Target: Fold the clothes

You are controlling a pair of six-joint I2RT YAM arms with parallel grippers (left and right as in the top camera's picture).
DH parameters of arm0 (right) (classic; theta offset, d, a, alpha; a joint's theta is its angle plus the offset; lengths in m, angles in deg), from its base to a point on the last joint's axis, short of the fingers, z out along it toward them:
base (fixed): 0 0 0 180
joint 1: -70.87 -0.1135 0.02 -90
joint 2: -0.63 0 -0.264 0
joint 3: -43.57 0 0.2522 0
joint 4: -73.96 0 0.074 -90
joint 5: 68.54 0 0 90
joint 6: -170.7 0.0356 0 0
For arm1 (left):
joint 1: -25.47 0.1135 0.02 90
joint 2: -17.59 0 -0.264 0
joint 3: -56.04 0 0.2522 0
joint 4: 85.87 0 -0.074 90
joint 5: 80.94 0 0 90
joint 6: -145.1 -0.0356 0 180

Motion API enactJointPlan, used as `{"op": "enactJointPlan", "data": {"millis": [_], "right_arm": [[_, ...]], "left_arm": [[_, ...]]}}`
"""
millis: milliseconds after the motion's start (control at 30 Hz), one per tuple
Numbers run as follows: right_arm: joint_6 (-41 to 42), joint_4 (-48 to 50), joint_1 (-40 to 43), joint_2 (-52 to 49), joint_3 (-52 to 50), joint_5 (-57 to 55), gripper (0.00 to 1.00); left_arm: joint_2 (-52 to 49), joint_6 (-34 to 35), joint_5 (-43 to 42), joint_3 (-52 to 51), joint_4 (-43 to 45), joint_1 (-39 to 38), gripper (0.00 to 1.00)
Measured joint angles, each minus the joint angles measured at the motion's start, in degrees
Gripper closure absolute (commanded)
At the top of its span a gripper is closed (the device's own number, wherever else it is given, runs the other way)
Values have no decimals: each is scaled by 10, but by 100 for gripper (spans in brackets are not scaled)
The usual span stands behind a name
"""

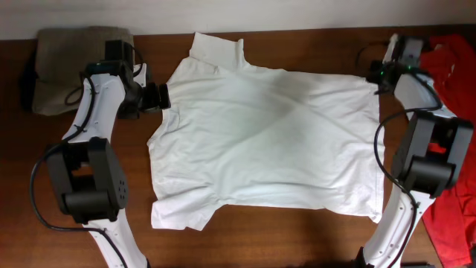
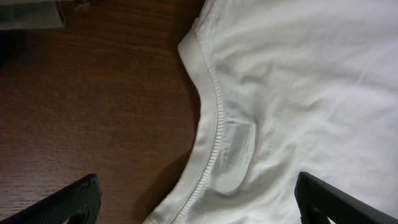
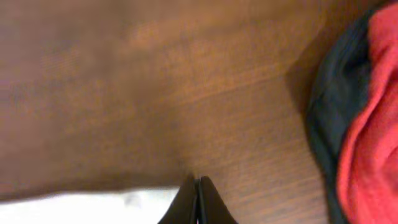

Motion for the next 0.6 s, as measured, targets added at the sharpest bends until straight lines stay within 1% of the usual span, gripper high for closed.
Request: {"op": "enactJointPlan", "data": {"millis": [33,67,100,133,167,200,233,267,300,333,367,400,433,467,600], "right_arm": [[0,-69,0,-1,52,-1,96],[0,-105,-1,-2,87,-2,96],[-1,-178,-2,-6,138,-1,94],[0,-248,-3,-9,184,4,90],[0,-316,-7,-7,246,12,85],[0,-368,-10,-7,282,19,76],[-3,-420,-14,-4,307,28,67],[-1,-475,-20,0,320,40,67],[-3,-542,-28,0,322,53,63],[-2,-582,-33,0,313,59,74],[-3,-598,-36,0,304,62,86],[-1,-611,-39,0,291,63,96],[-2,-617,-41,1,269,66,96],[-3,-599,-42,0,236,66,96],[-2,-490,-35,-5,129,67,96]], "left_arm": [[0,0,0,0,0,0,1],[0,0,0,0,2,0,6],[0,0,0,0,4,0,23],[0,-1,0,0,12,0,38],[0,-2,-2,0,16,0,57],[0,-4,-11,0,26,-1,68],[0,-4,-20,0,35,-2,77],[0,-6,-25,0,40,-7,82],[0,-7,-33,0,42,-20,86],[0,-10,-34,0,41,-33,87],[0,-10,-36,0,41,-49,90],[0,-10,-36,0,42,-57,95],[-3,-11,-38,0,43,-73,99],[-8,-12,-41,0,43,-84,99],[-63,-12,-45,0,33,-87,99]]}}
